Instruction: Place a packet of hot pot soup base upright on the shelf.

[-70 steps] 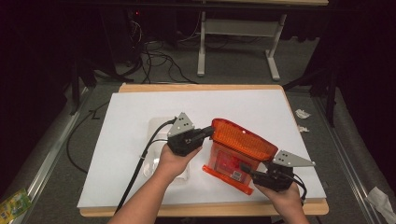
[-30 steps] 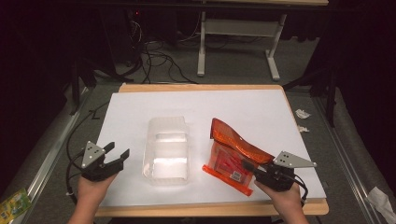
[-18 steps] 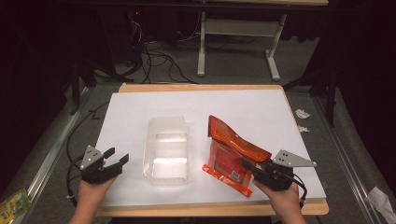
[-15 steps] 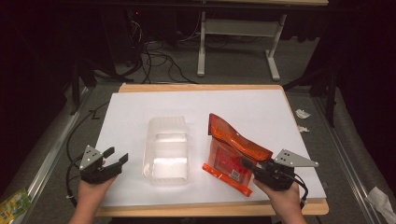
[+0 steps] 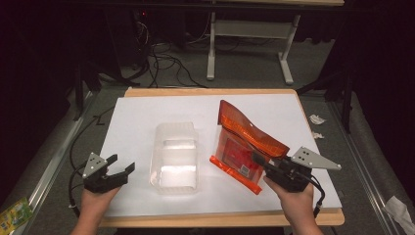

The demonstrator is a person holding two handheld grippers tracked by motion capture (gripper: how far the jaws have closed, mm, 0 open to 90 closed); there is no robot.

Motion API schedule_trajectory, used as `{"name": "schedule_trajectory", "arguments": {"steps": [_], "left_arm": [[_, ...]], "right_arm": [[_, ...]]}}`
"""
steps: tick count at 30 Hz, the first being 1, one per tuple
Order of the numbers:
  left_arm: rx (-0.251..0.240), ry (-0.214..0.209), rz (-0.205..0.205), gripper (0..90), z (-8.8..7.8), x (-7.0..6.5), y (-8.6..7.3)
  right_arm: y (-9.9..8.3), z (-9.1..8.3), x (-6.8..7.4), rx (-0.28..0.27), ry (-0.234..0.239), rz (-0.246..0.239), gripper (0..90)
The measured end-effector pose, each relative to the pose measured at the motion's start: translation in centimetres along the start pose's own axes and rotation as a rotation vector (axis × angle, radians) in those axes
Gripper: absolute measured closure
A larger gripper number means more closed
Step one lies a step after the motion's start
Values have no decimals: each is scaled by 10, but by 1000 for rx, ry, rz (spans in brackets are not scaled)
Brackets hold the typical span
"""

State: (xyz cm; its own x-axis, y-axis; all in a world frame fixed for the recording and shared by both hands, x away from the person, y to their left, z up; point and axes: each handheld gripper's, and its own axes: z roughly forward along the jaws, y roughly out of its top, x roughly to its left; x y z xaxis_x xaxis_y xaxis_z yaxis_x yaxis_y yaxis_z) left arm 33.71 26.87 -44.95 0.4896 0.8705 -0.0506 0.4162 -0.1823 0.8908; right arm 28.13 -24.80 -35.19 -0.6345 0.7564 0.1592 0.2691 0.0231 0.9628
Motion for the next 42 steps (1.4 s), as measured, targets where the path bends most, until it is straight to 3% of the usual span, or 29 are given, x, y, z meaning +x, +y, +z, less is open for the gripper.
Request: {"name": "schedule_trajectory", "arguments": {"steps": [9,19,27,32,42], "left_arm": [[4,15,17,249,-1,-1,0],[-4,8,21,252,-3,-1,1],[-3,0,40,252,-3,-3,2],[-14,-3,31,252,-3,-2,2],[-22,-5,31,252,-4,0,3]], "right_arm": [[30,30,19,-36,13,8,726],[42,67,42,-57,50,10,726],[41,92,57,-53,73,22,727],[37,107,64,-46,87,38,727],[30,132,75,-32,77,59,726]]}}
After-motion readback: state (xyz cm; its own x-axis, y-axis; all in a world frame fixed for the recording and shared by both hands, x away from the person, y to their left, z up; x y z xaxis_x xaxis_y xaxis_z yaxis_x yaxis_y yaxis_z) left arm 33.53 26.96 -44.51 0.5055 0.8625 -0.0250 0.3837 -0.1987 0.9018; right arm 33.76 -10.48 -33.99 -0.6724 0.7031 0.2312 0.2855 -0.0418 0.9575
